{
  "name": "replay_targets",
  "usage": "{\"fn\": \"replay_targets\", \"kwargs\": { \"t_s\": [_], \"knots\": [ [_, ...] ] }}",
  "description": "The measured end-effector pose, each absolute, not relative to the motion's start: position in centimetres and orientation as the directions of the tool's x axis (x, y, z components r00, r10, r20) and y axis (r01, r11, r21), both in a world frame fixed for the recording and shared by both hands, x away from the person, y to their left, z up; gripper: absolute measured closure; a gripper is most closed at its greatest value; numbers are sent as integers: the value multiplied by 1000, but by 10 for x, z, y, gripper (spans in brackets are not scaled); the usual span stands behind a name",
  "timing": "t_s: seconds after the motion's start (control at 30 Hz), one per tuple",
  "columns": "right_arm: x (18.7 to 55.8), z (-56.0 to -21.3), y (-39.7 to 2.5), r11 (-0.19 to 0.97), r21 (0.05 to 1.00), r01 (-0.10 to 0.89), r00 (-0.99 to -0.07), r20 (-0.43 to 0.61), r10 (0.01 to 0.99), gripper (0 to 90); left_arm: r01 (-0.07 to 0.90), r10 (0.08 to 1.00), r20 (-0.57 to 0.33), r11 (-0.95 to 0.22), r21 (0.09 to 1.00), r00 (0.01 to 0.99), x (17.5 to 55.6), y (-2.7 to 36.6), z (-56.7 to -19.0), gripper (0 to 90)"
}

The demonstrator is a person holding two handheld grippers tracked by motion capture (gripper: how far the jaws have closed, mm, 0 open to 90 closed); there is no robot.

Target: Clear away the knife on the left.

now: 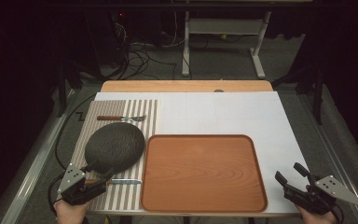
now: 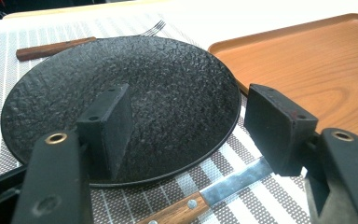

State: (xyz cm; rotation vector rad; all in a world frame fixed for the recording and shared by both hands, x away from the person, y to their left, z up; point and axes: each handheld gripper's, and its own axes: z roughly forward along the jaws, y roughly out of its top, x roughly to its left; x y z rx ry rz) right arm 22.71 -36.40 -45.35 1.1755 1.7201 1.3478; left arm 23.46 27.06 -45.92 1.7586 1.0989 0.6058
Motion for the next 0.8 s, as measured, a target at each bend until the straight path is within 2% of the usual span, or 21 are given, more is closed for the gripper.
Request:
{"fn": "replay_targets", "kwargs": {
  "t_s": [0.8],
  "knots": [
    [227, -454, -365, 69, 964, 257, -391, 39, 919, 243, 427, 894, -62, -150, 892, 444, 234, 281, -455, 302]
  ]
}}
